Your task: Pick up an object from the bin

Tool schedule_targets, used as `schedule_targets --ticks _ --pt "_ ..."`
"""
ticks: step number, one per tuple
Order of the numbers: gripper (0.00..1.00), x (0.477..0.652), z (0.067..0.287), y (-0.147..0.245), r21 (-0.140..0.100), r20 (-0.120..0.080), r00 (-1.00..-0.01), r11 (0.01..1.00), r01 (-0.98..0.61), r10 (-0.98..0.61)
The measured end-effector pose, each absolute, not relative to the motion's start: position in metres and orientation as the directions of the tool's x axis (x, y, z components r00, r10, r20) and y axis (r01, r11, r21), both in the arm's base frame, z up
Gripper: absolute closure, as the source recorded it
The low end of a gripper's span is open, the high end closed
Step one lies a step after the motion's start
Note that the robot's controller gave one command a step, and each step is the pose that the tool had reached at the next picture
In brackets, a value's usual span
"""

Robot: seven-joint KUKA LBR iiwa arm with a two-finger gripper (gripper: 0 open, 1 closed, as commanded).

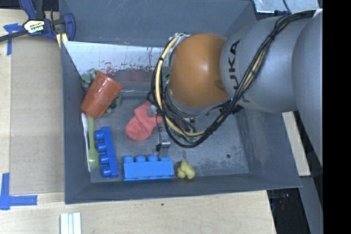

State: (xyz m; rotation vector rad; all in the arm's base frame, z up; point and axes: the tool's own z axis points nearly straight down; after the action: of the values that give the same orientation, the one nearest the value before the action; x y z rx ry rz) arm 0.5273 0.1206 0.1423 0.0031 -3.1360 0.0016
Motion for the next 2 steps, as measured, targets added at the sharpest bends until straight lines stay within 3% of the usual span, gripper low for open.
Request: schedule_targets --ticks 1,2 --pt "0.0 0.529 0.147 0.12 0.001 -0.003 -1.0 1.0 0.0 0.0" --pt "0.0 0.579 0.112 0.114 0.001 -0.008 -0.999 0.999 -0.034 -0.034"
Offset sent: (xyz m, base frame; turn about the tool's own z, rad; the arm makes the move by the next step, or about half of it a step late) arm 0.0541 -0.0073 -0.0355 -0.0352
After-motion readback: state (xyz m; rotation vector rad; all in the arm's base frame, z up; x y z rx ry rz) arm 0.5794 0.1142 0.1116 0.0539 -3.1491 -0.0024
